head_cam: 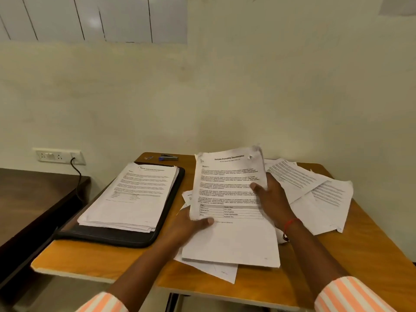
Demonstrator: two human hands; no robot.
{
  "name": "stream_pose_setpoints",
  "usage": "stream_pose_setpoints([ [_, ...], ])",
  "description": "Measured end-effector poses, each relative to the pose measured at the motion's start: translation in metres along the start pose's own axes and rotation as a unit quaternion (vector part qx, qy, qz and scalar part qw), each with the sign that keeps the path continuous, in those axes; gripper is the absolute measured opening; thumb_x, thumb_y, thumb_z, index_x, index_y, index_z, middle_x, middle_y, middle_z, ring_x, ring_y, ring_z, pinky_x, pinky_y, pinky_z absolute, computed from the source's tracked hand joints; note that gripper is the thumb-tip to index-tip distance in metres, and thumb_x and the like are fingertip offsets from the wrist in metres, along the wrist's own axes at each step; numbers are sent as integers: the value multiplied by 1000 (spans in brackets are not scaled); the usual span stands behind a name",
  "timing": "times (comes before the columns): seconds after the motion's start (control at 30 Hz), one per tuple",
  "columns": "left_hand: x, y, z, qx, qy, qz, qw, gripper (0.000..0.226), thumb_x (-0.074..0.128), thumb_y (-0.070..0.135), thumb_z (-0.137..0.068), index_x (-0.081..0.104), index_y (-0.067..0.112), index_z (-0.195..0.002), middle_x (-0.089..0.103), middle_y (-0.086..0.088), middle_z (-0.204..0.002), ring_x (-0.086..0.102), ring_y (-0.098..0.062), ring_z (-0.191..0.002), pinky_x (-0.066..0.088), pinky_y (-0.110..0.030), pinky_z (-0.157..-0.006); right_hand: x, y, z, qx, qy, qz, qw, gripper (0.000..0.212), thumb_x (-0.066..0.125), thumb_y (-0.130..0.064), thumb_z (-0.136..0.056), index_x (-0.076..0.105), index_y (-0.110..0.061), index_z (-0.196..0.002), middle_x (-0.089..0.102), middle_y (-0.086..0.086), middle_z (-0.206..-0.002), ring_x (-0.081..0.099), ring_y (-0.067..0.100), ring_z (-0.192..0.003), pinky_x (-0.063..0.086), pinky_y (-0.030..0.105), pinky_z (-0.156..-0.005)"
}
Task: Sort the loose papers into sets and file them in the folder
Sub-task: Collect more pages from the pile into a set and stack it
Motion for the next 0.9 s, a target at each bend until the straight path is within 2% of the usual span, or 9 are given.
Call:
stream_pose_setpoints([
  [0.07, -14, 9, -10, -35, 8, 27, 999, 42, 73, 42, -89, 58, 35, -127, 73, 6, -118, 73, -16, -103, 60, -40, -88, 7, 8, 3, 4, -18, -3, 1000, 24, 60, -20, -99, 61, -26, -122, 71, -9, -116, 68, 13, -106, 56, 33, -89],
  [0.13, -29, 22, -24, -58, 28, 50, 997, 42, 62, 50, -95, 60, 27, -130, 75, 0, -115, 72, -27, -106, 56, -53, -96, 19, 13, 12, 11, -49, -16, 999, 28, 59, -18, -100, 60, -23, -127, 71, -11, -117, 67, 7, -107, 54, 26, -90],
  [0.2, -45, 37, -40, -65, 71, 87, 992, 40, 57, 47, -100, 62, 18, -127, 77, -7, -106, 75, -30, -96, 61, -48, -85, 34, 18, 21, 22, -76, -36, 996, 31, 59, -15, -100, 60, -22, -130, 71, -10, -119, 68, 6, -107, 55, 24, -91],
  [0.3, -59, 51, -54, -88, 133, 57, 986, 38, 54, 45, -102, 60, 14, -124, 77, -7, -92, 77, -22, -71, 58, -29, -53, 49, 32, 27, 43, -89, -68, 993, 33, 59, -13, -100, 59, -19, -133, 71, -3, -123, 68, 15, -111, 56, 34, -95],
  [0.4, -64, 41, -68, -91, 172, 44, 980, 45, 52, 45, -103, 54, 16, -138, 73, -5, -105, 73, -21, -81, 55, -30, -58, 58, 40, 26, 50, -90, -83, 991, 37, 60, -17, -100, 56, -20, -137, 69, -1, -127, 67, 20, -116, 53, 46, -100],
  [0.47, -65, 33, -74, -81, 184, 51, 978, 47, 52, 42, -103, 52, 17, -142, 70, -5, -114, 70, -20, -87, 51, -27, -57, 59, 43, 23, 40, -89, -70, 993, 39, 60, -19, -100, 55, -21, -139, 68, -3, -128, 66, 18, -117, 52, 46, -102],
  [0.67, -80, 32, -81, -15, 211, 13, 977, 19, 54, 37, -103, 55, 28, -120, 69, 3, -105, 68, -12, -85, 48, -20, -56, 68, 54, 16, 71, -115, -83, 987, 38, 60, -19, -100, 56, -21, -138, 70, -2, -126, 68, 20, -114, 54, 46, -99],
  [0.77, -91, 39, -86, 13, 233, -40, 972, 24, 54, 37, -103, 59, 23, -122, 68, 3, -109, 66, -11, -89, 46, -21, -61, 75, 49, 12, 102, -136, -104, 980, 31, 60, -21, -100, 59, -18, -131, 71, 1, -124, 69, 21, -110, 57, 39, -92],
  [0.9, -110, 39, -95, 42, 278, -93, 955, 25, 57, 38, -101, 63, 22, -119, 68, 5, -108, 66, -14, -97, 56, -34, -82, 64, 33, -44, 71, -4, 137, 988, 25, 60, -39, -98, 54, -19, -113, 67, 1, -112, 65, 18, -94, 54, 34, -79],
])
Point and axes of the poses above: each hand's wrist, its own z-axis away from the middle knuckle, its own x-axis out of the palm, y = z × x, the point moved 9 cm from there along -z, towards the middle knuckle
